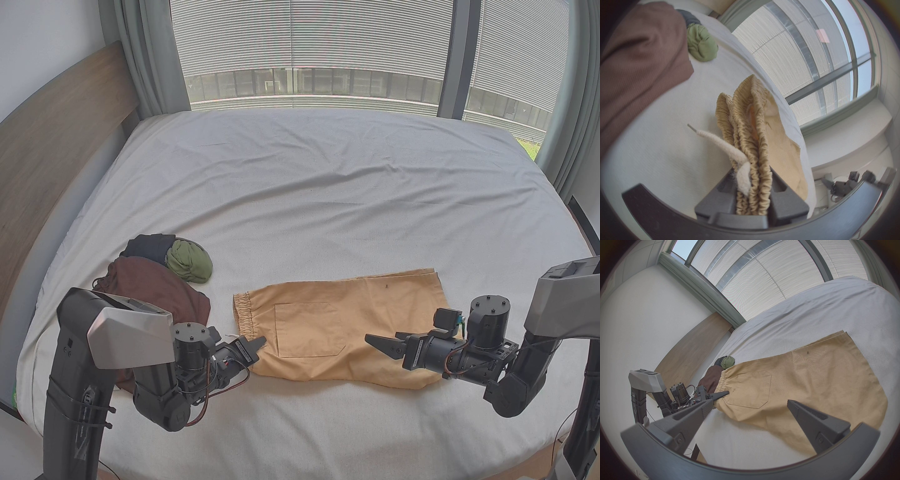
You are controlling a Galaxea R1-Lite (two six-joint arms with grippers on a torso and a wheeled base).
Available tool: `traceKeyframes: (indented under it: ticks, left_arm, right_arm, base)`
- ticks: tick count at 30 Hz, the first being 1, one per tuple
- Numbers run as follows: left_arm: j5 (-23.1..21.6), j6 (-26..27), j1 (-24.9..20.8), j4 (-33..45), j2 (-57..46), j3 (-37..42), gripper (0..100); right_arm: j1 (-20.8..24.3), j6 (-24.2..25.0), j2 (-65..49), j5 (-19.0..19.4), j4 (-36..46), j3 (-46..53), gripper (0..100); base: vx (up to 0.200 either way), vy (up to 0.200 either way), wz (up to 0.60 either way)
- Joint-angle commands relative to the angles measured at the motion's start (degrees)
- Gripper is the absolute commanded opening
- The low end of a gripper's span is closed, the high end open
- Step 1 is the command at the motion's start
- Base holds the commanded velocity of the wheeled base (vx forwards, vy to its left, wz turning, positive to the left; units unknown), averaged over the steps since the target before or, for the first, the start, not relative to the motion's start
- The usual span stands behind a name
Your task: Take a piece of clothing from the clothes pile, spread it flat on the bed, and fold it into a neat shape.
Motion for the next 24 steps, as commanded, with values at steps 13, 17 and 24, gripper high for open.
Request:
traceKeyframes:
  ticks: [13, 17, 24]
  left_arm:
    - [-8.3, 5.7, 6.9, 0.0, -11.5, 12.1, 0]
    - [-9.2, 7.6, 9.2, 0.1, -13.1, 14.0, 0]
    - [-9.8, 10.6, 13.3, 0.0, -14.4, 18.3, 0]
  right_arm:
    - [0.0, 0.0, 0.8, 0.1, 0.0, 0.0, 100]
    - [0.1, 0.0, 0.8, 0.0, 0.0, 0.1, 100]
    - [0.4, 0.0, 1.4, 0.0, -0.1, 0.0, 100]
  base:
    - [0.0, 0.0, 0.0]
    - [0.0, 0.0, 0.0]
    - [0.0, 0.0, 0.0]
